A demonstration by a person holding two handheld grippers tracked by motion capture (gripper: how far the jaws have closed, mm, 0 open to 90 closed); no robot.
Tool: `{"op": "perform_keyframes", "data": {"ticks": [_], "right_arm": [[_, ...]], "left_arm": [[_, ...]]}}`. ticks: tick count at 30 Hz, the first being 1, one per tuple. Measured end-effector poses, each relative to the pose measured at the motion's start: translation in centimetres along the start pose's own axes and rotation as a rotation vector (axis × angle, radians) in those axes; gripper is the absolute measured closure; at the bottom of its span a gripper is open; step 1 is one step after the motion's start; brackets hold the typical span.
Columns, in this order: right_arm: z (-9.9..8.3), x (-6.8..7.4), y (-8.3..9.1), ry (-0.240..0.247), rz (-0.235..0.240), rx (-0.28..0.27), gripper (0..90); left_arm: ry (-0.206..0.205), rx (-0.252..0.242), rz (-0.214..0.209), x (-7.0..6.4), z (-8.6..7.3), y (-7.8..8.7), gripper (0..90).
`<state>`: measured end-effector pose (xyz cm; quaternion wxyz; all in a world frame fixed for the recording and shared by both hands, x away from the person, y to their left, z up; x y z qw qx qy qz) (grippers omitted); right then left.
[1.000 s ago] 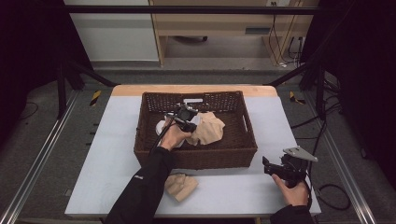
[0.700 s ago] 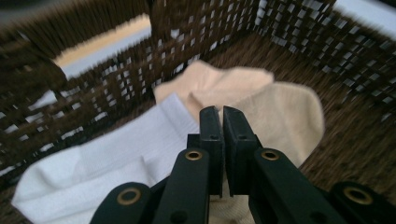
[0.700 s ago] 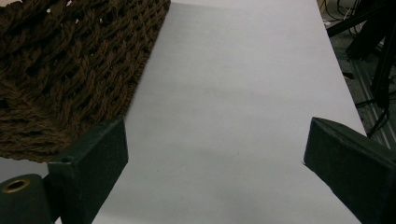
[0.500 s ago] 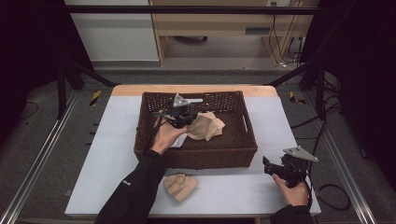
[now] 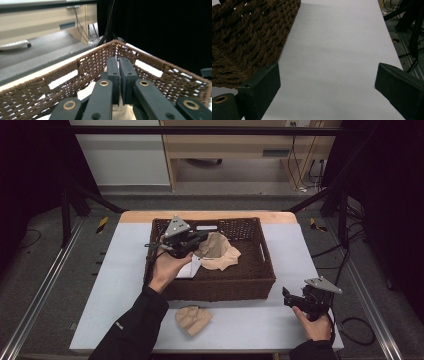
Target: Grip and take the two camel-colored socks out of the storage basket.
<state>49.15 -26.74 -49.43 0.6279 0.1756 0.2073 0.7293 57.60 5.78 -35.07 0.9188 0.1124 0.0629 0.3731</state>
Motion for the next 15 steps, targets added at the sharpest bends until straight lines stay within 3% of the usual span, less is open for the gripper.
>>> {"op": "perform_keyframes", "data": {"ticks": [6,15], "right_arm": [[0.0,0.0,0.0,0.001,-0.001,0.002,6.5],[-0.1,0.0,0.0,-0.002,-0.004,0.003,6.5]], "left_arm": [[-0.010,-0.087,-0.018,-1.2,2.1,3.5,86.9],[-0.033,-0.153,-0.057,-2.9,3.6,7.9,86.9]]}}
Point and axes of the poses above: each handheld gripper's, and its own axes: y roughly backward along the jaws, z roughly out of its top, x roughly to its left, the point moved 8 cm from there along -y, roughly forward along the jaws, and after that the axes turned 3 degrees about -x, right-handed, at the moved point
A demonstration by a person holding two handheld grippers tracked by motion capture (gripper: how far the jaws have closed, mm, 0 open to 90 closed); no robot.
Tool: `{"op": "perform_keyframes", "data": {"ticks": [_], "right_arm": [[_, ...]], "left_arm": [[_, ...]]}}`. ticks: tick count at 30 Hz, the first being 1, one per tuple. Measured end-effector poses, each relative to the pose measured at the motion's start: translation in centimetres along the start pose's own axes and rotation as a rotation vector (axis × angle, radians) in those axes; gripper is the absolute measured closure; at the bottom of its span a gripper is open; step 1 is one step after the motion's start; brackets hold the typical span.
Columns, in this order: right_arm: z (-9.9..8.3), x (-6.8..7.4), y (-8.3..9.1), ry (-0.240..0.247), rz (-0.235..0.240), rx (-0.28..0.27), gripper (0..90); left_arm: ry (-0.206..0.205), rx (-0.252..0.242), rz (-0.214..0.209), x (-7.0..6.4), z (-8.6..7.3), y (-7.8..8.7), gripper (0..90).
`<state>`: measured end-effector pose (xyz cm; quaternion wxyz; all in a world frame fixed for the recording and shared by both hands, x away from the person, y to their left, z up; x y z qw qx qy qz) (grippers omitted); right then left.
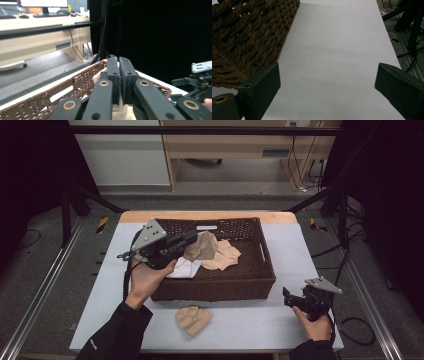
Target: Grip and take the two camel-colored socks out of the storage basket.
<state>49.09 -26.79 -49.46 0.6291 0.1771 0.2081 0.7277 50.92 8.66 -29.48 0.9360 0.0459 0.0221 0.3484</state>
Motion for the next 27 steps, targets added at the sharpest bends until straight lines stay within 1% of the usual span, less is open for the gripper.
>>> {"op": "perform_keyframes", "data": {"ticks": [5,7,8,9,10,11,13,15,19,22,23,24,26,27], "right_arm": [[0.0,-0.1,0.0,0.002,-0.003,-0.001,6.5],[0.0,-0.1,0.0,0.001,-0.004,-0.001,6.4],[0.0,0.0,0.0,0.001,-0.003,0.000,6.5],[0.0,0.0,0.1,0.002,-0.004,0.000,6.5],[0.0,0.0,0.1,0.001,-0.004,-0.001,6.4],[0.0,0.0,0.1,-0.001,-0.004,0.000,6.5],[0.0,0.0,0.1,-0.001,-0.004,0.000,6.5],[0.0,0.0,0.1,-0.001,-0.004,0.000,6.5],[0.0,0.0,0.1,0.000,-0.004,0.000,6.5],[0.0,0.0,0.1,-0.002,-0.005,0.000,6.5],[0.0,0.0,0.1,0.000,-0.005,0.000,6.4],[0.0,0.0,0.1,-0.001,-0.004,0.001,6.5],[0.0,-0.1,0.1,-0.001,-0.004,-0.001,6.4],[0.0,-0.1,0.1,-0.001,-0.004,-0.001,6.4]], "left_arm": [[-0.018,-0.031,-0.021,-1.3,0.7,2.1,87.0],[-0.022,-0.036,-0.027,-1.7,0.8,2.7,86.9],[-0.027,-0.040,-0.037,-2.0,0.9,3.2,86.9],[-0.027,-0.040,-0.037,-2.0,0.9,3.2,86.9],[-0.033,-0.045,-0.046,-2.4,0.9,3.8,86.9],[-0.033,-0.045,-0.046,-2.4,0.9,3.8,86.9],[-0.039,-0.046,-0.054,-2.9,0.7,4.3,86.9],[-0.042,-0.041,-0.069,-3.5,0.2,4.8,86.9],[-0.040,-0.025,-0.094,-4.4,-1.0,5.0,86.9],[-0.033,-0.012,-0.106,-4.9,-2.0,5.1,86.9],[-0.033,-0.012,-0.106,-4.9,-2.0,5.1,86.9],[-0.024,0.000,-0.114,-5.2,-2.8,5.1,86.9],[-0.017,0.016,-0.123,-5.6,-3.7,5.2,86.9],[-0.017,0.016,-0.123,-5.6,-3.7,5.2,86.9]]}}
Point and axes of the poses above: each handheld gripper's, and its own axes: y roughly backward along the jaws, z roughly out of its top, x roughly to its left, the point moved 8 cm from there along -y, roughly forward along the jaws, and after that the axes turned 3 degrees about -x, right-handed, at the moved point
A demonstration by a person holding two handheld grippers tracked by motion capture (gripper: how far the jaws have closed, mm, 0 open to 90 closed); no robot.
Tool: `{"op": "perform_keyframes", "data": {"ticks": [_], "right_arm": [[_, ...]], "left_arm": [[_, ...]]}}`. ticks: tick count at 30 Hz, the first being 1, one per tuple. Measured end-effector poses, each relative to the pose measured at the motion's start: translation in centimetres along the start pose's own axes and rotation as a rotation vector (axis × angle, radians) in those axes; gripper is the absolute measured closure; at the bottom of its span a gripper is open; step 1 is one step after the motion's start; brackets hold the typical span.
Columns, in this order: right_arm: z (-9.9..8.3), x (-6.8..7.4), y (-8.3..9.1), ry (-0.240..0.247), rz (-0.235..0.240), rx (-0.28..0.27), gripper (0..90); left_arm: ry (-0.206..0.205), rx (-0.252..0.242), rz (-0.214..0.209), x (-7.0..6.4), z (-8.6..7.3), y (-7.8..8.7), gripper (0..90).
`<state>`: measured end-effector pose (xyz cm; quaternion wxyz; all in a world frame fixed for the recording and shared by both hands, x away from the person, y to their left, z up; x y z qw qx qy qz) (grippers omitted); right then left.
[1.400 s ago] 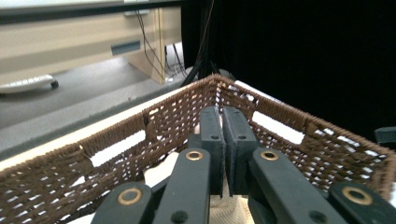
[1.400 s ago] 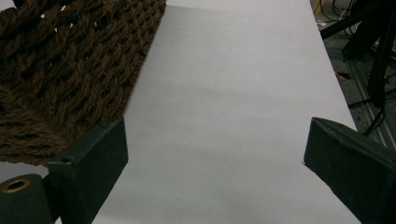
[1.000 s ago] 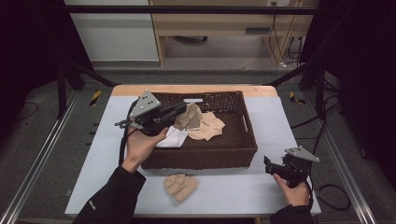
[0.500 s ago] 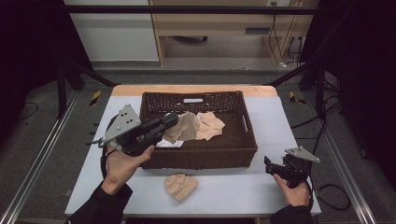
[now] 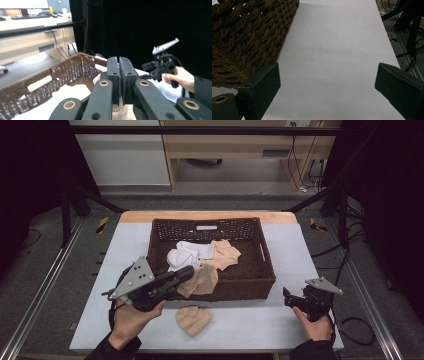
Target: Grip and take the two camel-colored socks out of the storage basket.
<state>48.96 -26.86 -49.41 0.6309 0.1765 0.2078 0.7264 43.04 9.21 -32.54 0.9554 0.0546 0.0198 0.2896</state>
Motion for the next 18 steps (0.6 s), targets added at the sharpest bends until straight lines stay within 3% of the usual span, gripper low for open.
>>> {"op": "perform_keyframes", "data": {"ticks": [7,8,11,18], "right_arm": [[-0.1,0.1,-0.1,0.000,0.001,0.005,6.4],[-0.1,0.1,-0.1,0.000,0.001,0.005,6.4],[-0.1,0.1,0.0,-0.002,0.001,0.007,6.4],[-0.1,0.2,-0.1,0.003,0.002,0.009,6.3]], "left_arm": [[0.038,0.093,-0.031,-0.9,-4.9,-0.4,86.9],[0.038,0.093,-0.031,-0.9,-4.9,-0.4,86.9],[0.062,0.153,-0.029,-0.8,-7.6,-0.9,86.8],[0.088,0.225,-0.006,0.0,-11.2,-1.3,86.6]]}}
Point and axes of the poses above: each handheld gripper's, and its own axes: y roughly backward along the jaws, z roughly out of its top, x roughly to its left, the point moved 8 cm from there along -y, roughly forward along the jaws, and after that the axes turned 3 degrees about -x, right-handed, at the moved point
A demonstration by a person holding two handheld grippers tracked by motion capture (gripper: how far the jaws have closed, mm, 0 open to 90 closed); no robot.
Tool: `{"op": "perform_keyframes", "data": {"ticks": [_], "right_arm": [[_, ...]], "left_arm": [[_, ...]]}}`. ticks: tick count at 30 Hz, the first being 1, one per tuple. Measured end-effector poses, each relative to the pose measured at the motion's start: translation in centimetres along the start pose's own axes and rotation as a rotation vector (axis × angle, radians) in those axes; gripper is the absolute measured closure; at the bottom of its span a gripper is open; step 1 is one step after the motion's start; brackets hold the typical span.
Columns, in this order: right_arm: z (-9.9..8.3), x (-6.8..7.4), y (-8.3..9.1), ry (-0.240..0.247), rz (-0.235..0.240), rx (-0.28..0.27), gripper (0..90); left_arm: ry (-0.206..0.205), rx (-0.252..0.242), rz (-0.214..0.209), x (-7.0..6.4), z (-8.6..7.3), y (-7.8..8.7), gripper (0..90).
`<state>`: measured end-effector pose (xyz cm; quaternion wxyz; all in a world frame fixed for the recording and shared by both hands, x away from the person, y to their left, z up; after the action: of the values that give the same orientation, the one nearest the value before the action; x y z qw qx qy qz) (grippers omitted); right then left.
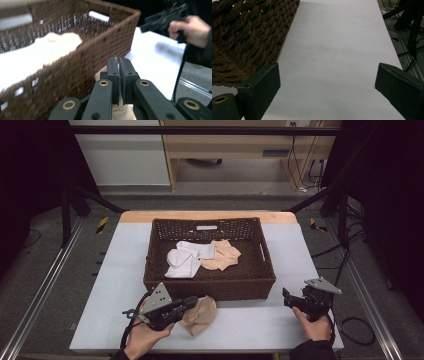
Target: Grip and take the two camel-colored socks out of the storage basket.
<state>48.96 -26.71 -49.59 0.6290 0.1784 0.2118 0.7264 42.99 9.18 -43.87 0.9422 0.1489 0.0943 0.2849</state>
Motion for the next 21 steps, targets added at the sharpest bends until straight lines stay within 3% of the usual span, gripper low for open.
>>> {"op": "perform_keyframes", "data": {"ticks": [5,12,14,15,21], "right_arm": [[-0.1,0.1,-0.1,0.003,0.000,0.006,6.4],[-0.3,0.0,-0.2,0.004,-0.004,0.012,6.4],[-0.3,0.0,-0.2,0.002,-0.003,0.013,6.4],[-0.3,-0.1,-0.2,-0.002,-0.007,0.013,6.3],[-0.3,-0.3,-0.2,-0.006,-0.011,0.008,6.3]], "left_arm": [[0.042,0.087,0.044,1.9,-3.2,-0.9,85.9],[0.078,0.172,0.123,4.0,-5.8,-0.6,77.0],[0.085,0.174,0.128,4.3,-6.1,-0.4,74.2],[0.108,0.164,0.130,4.6,-6.4,0.0,71.9],[0.113,0.146,0.174,5.7,-6.9,1.4,57.9]]}}
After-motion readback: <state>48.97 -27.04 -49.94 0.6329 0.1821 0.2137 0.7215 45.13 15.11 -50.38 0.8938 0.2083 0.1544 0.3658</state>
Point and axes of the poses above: each handheld gripper's, and its own axes: y roughly backward along the jaws, z roughly out of its top, x roughly to its left, the point moved 8 cm from there along -y, roughly forward along the jaws, and after that the axes turned 3 degrees about -x, right-handed, at the moved point
